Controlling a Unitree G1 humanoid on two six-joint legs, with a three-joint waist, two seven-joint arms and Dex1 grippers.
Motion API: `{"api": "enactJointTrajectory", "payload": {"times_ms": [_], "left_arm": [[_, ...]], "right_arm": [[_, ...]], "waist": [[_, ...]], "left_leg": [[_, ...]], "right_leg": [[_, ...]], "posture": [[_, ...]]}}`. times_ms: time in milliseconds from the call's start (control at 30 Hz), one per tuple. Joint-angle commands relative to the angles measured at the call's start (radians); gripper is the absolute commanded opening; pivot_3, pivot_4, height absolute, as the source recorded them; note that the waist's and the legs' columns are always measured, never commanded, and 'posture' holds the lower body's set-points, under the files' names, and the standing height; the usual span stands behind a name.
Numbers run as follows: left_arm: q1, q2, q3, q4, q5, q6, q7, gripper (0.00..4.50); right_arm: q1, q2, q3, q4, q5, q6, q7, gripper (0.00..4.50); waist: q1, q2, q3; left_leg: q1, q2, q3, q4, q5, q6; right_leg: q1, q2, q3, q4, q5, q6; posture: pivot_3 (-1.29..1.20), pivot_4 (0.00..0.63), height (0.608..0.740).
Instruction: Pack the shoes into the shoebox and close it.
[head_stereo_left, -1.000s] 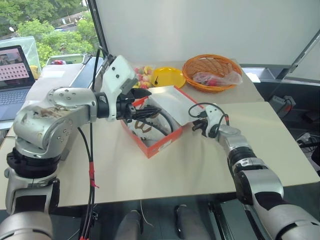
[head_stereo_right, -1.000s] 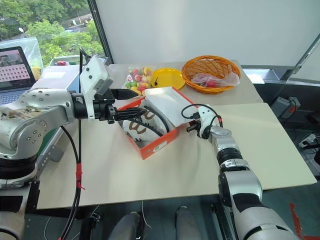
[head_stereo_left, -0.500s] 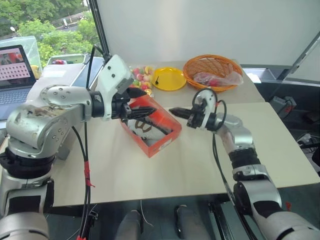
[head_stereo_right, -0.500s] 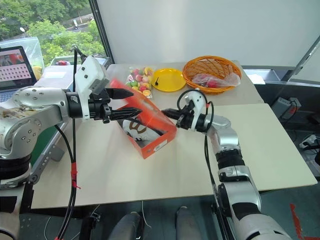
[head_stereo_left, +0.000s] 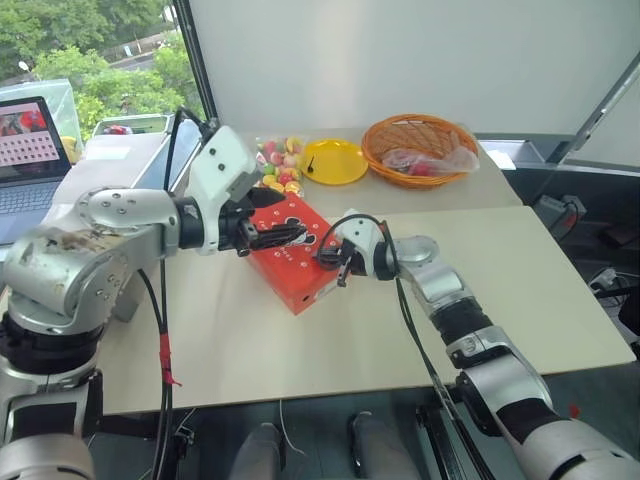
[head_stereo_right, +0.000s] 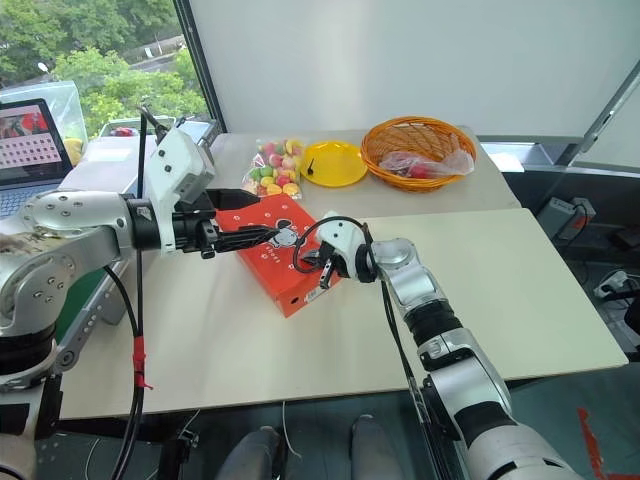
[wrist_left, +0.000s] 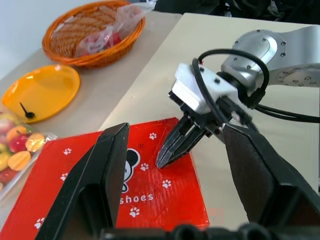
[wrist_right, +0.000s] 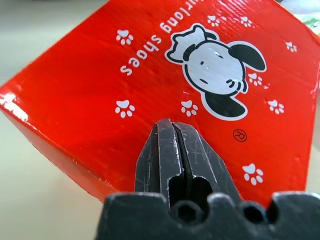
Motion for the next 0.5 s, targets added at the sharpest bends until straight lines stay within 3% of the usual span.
{"api": "enactJointTrajectory", "payload": {"times_ms": [33,200,367,500], "left_arm": [[-0.002,-0.009,0.036,-0.031,-0.008,0.002,0.026,3.17],[0.018,-0.04,0.032,-0.034,-0.006,-0.01,0.051,3.17],[0.063,-0.034,0.045,-0.037,0.012,-0.01,0.076,3.17],[0.102,-0.02,0.079,-0.049,0.018,0.006,0.111,3.17]], "right_arm": [[0.02,-0.01,0.004,-0.021,0.005,0.093,0.043,0.05],[-0.145,0.037,-0.188,-0.027,0.245,0.308,0.127,0.05],[-0.285,0.066,-0.157,0.165,0.184,0.24,0.139,0.05],[-0.332,0.121,-0.111,0.327,0.113,0.135,0.133,0.05]], "waist": [[0.002,0.0,0.0],[-0.001,0.0,0.0],[0.0,0.001,0.0],[0.002,0.0,0.0]], "left_leg": [[0.003,0.0,0.0,0.0,0.0,0.0],[0.002,0.001,0.0,-0.001,-0.001,0.0],[-0.017,0.002,0.0,-0.001,-0.001,-0.001],[-0.018,0.003,0.0,-0.002,-0.001,-0.001]], "right_leg": [[0.003,0.0,0.0,0.0,0.0,0.0],[0.001,0.001,0.0,0.0,-0.001,0.0],[-0.02,0.002,0.001,0.004,0.006,-0.011],[-0.022,0.003,0.001,0.002,0.006,-0.012]], "posture": [[0.0,0.15,0.74],[0.0,0.15,0.74],[0.0,0.15,0.74],[0.0,0.15,0.74]]}}
